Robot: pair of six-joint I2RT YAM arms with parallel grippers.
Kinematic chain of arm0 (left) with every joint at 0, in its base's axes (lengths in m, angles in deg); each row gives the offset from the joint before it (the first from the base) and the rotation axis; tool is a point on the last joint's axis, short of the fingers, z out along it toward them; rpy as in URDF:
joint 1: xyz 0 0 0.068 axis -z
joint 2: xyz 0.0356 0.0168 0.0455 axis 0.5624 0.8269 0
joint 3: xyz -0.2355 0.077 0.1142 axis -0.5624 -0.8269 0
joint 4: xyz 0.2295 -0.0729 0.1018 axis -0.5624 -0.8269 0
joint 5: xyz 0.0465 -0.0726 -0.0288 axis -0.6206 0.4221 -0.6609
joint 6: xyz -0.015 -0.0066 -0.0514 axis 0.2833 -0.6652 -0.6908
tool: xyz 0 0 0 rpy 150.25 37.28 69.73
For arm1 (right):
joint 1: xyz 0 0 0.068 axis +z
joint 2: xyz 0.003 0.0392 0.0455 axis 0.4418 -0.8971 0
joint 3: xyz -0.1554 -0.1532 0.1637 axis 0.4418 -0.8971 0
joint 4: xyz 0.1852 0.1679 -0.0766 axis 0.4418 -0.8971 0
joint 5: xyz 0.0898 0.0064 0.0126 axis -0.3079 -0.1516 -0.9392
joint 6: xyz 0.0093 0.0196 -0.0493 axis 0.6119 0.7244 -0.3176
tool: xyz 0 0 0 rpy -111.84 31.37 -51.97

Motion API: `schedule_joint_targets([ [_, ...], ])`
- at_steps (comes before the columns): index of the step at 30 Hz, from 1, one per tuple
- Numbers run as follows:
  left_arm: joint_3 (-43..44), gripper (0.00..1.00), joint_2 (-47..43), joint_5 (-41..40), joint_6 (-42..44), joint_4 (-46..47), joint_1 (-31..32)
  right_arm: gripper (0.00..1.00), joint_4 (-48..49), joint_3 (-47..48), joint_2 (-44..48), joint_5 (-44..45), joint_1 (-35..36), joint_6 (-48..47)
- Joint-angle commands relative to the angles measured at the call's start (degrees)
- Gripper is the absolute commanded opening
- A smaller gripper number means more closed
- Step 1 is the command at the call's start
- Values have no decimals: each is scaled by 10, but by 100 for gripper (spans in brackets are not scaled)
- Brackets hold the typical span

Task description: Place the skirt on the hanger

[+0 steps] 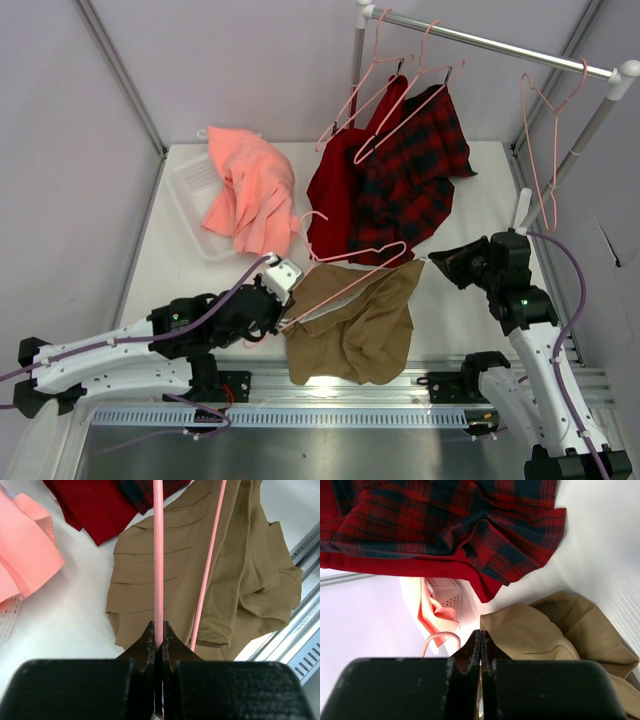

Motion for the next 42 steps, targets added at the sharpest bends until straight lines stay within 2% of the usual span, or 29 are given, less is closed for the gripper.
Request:
schedule_joint_targets([
  [1,2,0,-7,19,-8,15,4,0,8,8,6,15,-7,13],
  [10,1,0,-23,32,-6,21,4,0,13,4,-2,29,-9,17],
  [28,-3,0,-2,74,3,33,6,0,16,1,1,34,-26,14],
  [37,-4,0,29,59,3,25,14,0,23,7,4,13,-27,24],
  [42,3,0,53,23,5,19,33,0,21,8,-1,-5,-27,45],
])
